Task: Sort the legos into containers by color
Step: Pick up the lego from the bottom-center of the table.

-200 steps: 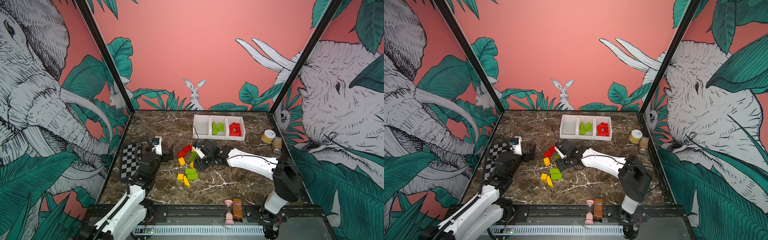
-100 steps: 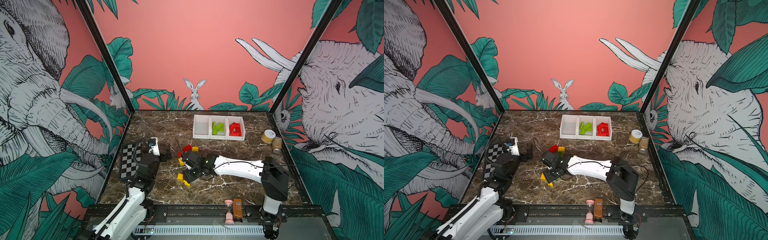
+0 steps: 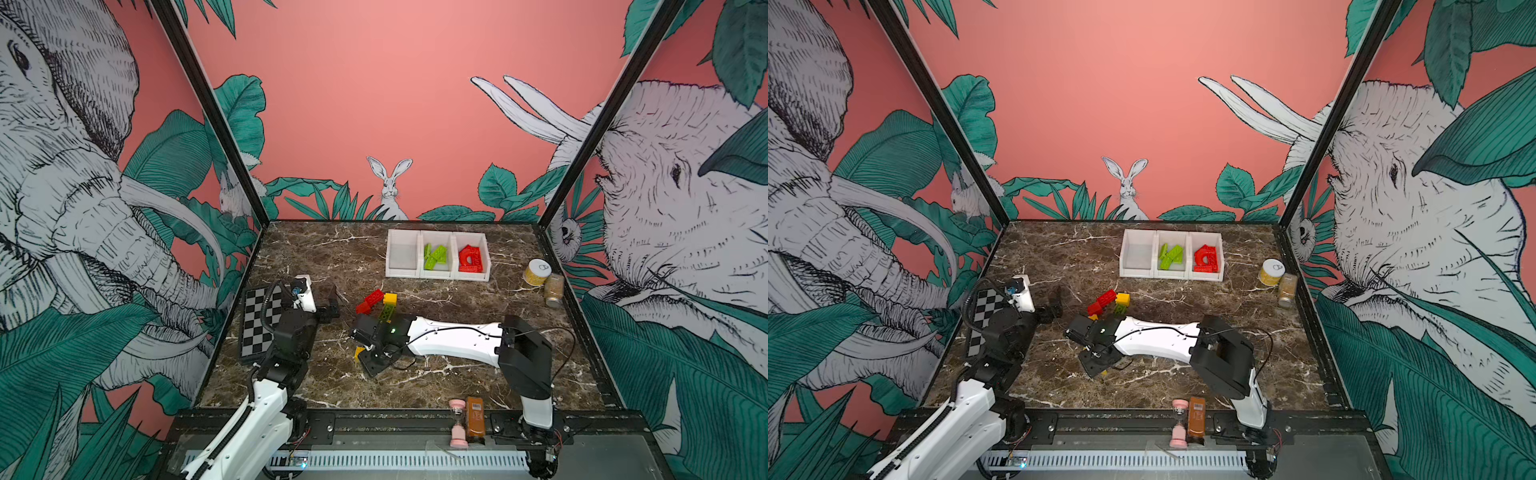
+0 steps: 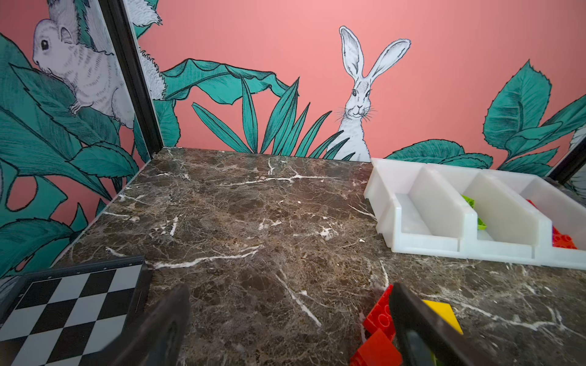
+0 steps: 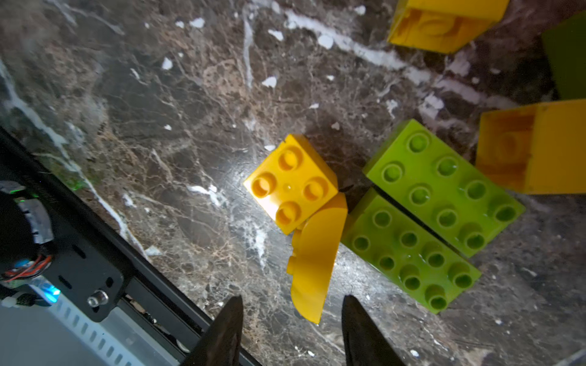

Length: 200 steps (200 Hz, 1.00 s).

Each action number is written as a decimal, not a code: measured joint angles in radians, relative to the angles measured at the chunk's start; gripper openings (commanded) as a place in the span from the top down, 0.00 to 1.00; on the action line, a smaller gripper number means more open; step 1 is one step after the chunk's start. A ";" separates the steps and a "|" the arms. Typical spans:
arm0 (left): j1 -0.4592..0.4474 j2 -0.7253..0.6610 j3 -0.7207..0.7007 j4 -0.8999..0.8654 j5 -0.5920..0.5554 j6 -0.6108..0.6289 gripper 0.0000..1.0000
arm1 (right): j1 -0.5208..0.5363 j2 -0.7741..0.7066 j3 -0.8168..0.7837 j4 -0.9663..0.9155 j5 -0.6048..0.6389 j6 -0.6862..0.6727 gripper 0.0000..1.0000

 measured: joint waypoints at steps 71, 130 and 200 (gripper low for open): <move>0.000 -0.041 -0.010 -0.020 -0.026 -0.007 0.01 | 0.002 0.052 0.047 -0.042 0.003 -0.008 0.62; 0.000 -0.045 -0.013 -0.023 -0.032 -0.007 0.01 | 0.002 0.099 0.089 -0.071 0.006 -0.015 0.65; 0.000 -0.046 -0.013 -0.023 -0.034 -0.007 0.01 | 0.002 0.121 0.104 -0.097 0.023 -0.030 0.73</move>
